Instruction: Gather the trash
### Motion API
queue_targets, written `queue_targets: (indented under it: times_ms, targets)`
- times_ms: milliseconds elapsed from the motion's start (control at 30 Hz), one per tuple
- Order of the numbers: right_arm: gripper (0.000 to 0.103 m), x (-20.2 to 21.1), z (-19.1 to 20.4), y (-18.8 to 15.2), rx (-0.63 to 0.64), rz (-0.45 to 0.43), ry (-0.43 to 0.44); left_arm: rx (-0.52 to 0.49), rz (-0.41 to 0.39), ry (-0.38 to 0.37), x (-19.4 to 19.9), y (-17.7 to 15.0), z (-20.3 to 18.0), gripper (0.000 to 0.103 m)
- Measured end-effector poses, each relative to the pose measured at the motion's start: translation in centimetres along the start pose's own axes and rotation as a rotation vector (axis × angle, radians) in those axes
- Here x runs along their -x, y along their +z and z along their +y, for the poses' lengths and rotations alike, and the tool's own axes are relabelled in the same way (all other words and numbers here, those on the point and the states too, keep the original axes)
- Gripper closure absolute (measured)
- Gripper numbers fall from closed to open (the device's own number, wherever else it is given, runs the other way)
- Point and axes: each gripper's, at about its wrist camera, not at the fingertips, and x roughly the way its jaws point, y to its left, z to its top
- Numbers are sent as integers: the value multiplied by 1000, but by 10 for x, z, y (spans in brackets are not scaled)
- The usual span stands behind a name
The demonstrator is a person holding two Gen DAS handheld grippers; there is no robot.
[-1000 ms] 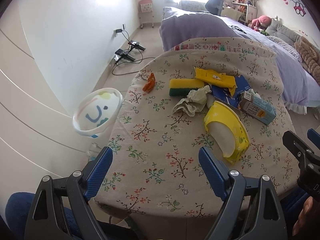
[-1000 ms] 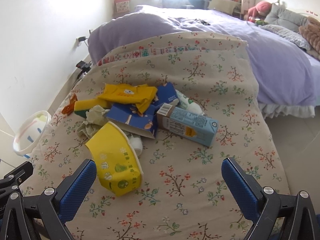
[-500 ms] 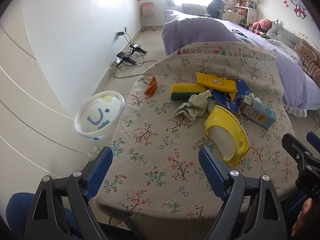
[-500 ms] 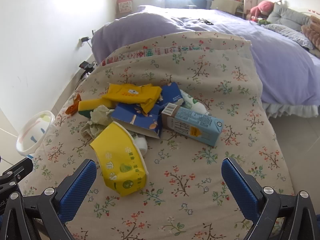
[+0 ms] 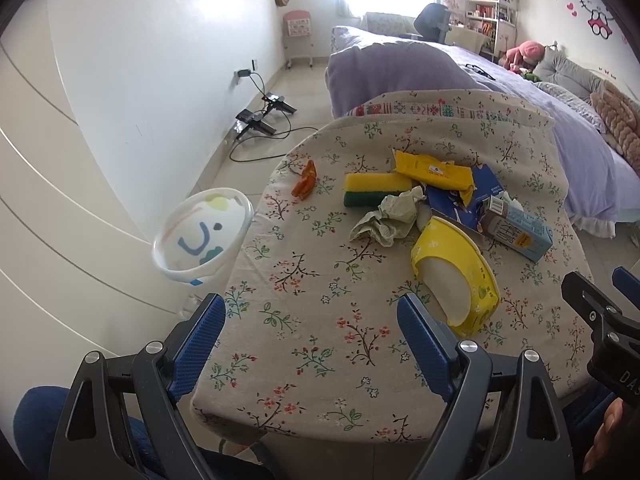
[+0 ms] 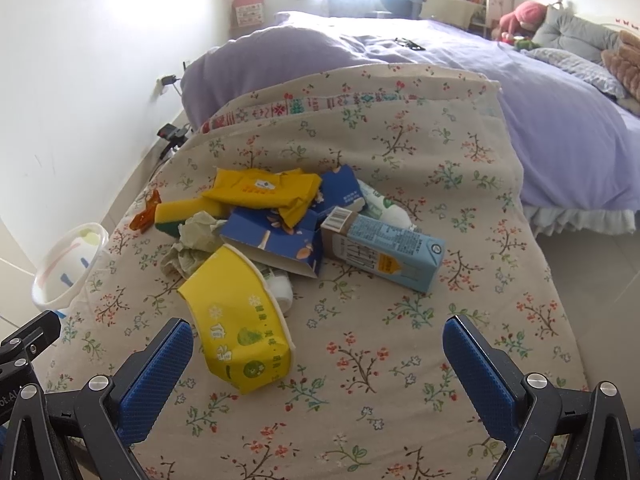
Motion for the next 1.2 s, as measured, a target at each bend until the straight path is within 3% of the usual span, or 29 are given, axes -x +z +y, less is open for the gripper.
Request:
queue_targets:
  times_ms: [700,867,967,1200]
  targets:
    - [1,-4,-1,-2,-1,5,-8,4,7,-25,-2,-1,-5,13]
    - [1,-3,-13,9,4,10,-12,73,121,-161,-19,9,-8,13]
    - [1,-1,-41,38,-9,15,-48,93,159,-231,-25,23,-25,13]
    - [1,-32,-74,100,-12,119,-11,43,340,-273,-72,27,-89,13]
